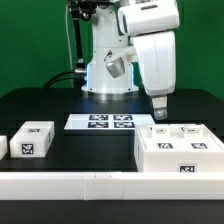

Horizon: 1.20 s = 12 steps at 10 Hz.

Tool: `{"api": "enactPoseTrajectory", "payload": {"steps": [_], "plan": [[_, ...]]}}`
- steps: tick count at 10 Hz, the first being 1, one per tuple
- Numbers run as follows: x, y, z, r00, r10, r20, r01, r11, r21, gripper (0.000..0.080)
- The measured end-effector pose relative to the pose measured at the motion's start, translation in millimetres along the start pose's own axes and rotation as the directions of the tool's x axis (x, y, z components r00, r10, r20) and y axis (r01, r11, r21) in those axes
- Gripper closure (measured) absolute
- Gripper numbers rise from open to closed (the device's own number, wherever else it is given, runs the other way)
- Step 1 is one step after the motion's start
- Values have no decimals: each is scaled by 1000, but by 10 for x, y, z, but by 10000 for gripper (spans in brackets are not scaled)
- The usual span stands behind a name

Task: Assemble cabinet

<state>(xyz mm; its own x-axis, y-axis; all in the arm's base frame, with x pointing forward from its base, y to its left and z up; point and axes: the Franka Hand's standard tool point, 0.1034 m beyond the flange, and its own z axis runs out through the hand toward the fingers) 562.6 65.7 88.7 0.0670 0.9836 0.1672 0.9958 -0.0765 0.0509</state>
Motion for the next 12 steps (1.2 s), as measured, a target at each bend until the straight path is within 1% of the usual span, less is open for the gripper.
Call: {"api": "enactPoseTrajectory", "payload": {"steps": [2, 3, 4, 7, 8, 9, 10, 11, 12], "plan": [[1, -213, -60, 998, 62, 3, -62, 996, -61, 151], [40, -277, -76, 995, 102, -2, -102, 992, -77, 151], [77, -289, -76, 990, 139, -15, -140, 986, -93, 151], [61, -286, -66, 986, 168, -18, -169, 981, -90, 151], [73, -283, -68, 968, 250, -29, -252, 963, -92, 151], [125, -284, -71, 911, 407, -64, -411, 906, -101, 151], [186, -308, -68, 857, 508, -89, -515, 851, -102, 151], [273, -324, -68, 798, 592, -114, -602, 793, -99, 151], [414, -329, -69, 703, 693, -157, -709, 699, -91, 151]]}}
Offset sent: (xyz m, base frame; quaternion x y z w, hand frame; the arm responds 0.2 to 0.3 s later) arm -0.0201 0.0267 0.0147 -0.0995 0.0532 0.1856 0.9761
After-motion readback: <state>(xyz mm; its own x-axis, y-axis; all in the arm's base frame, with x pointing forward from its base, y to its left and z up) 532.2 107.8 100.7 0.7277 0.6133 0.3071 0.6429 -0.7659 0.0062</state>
